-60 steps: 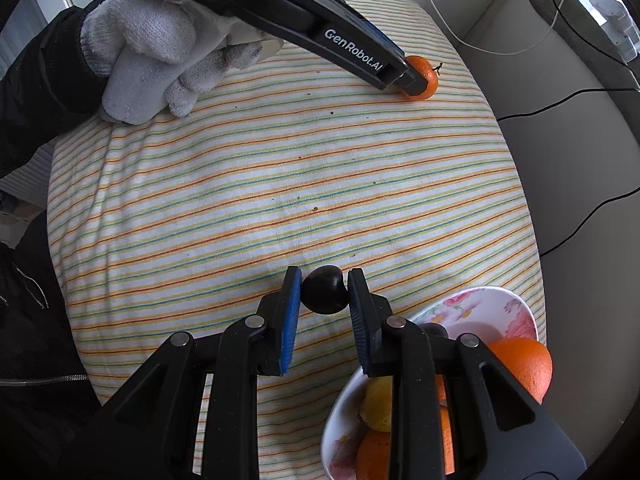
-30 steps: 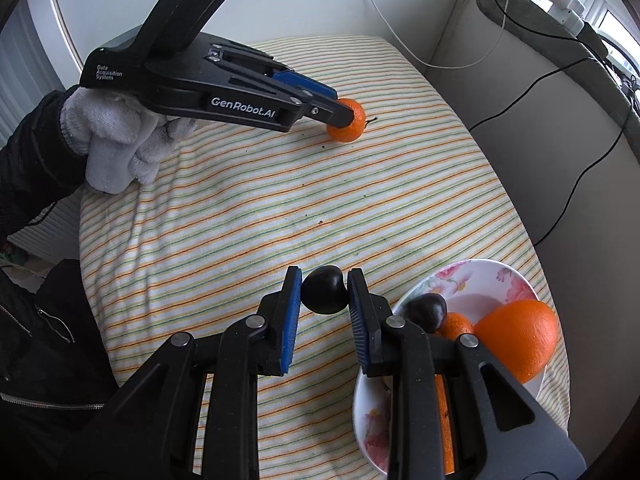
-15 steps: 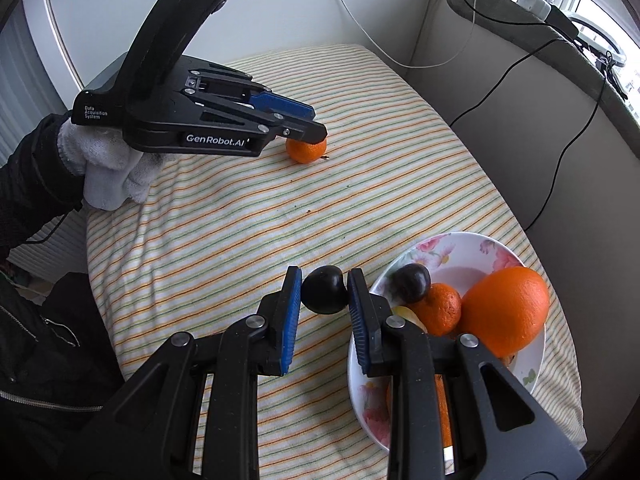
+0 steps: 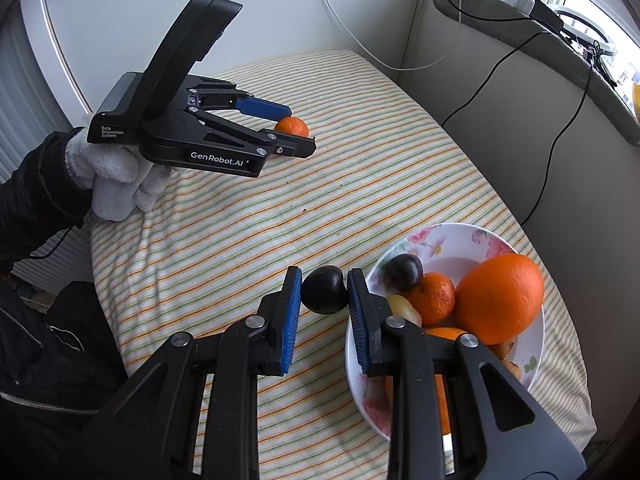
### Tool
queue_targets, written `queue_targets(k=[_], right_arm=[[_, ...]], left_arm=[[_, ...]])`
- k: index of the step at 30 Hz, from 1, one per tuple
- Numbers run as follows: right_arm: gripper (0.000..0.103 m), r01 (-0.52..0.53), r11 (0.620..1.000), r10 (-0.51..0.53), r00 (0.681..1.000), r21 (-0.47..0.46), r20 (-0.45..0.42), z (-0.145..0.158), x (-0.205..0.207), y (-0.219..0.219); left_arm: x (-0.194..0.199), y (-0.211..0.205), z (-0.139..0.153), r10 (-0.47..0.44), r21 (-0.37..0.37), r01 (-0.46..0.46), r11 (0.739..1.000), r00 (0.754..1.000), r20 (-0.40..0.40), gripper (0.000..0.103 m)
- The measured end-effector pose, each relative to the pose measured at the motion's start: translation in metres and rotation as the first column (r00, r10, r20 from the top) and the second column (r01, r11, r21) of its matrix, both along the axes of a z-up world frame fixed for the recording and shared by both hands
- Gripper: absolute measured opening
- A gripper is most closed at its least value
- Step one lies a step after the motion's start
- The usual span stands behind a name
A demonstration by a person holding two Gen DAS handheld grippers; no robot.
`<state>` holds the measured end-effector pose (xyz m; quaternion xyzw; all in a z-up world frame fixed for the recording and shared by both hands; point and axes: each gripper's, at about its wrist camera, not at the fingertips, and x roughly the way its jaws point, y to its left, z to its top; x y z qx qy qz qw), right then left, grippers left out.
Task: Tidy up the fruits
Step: 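Carry the tangerine and the plum over the bowl with both grippers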
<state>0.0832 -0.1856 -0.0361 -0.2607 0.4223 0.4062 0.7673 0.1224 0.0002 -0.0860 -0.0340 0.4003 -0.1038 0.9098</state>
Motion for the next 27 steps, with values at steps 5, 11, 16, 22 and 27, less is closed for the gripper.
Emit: queue_targets(k=[5, 11, 16, 22, 27], right_arm=[[0.024, 0.003, 1.000, -0.003, 1.000, 0.007, -0.001, 0.000, -0.001, -0.002], [0.024, 0.013, 1.000, -0.013, 1.000, 0.018, 0.000, 0.002, -0.002, -0.005], [0.024, 0.021, 0.999, -0.021, 1.000, 0.034, 0.005, 0.005, -0.002, -0.010], [0.024, 0.037, 0.998, -0.038, 0.999, 0.058, 0.011, 0.011, -0.001, -0.016], [0.024, 0.052, 0.996, -0.053, 0.998, 0.076, 0.018, 0.015, -0.003, -0.021]], left_arm=[[0.004, 0.004, -0.008, 0.020, 0.003, -0.019, 1.000, 0.999, -0.042, 0.055], [0.004, 0.000, -0.008, -0.023, -0.002, 0.023, 1.000, 0.999, -0.043, 0.036], [0.003, -0.002, -0.005, -0.020, 0.002, 0.020, 1.000, 0.999, -0.037, 0.036], [-0.006, -0.008, 0.005, -0.039, -0.011, 0.039, 0.999, 0.999, -0.019, 0.036], [-0.013, -0.017, 0.017, -0.063, -0.017, 0.063, 0.998, 0.998, 0.009, 0.036]])
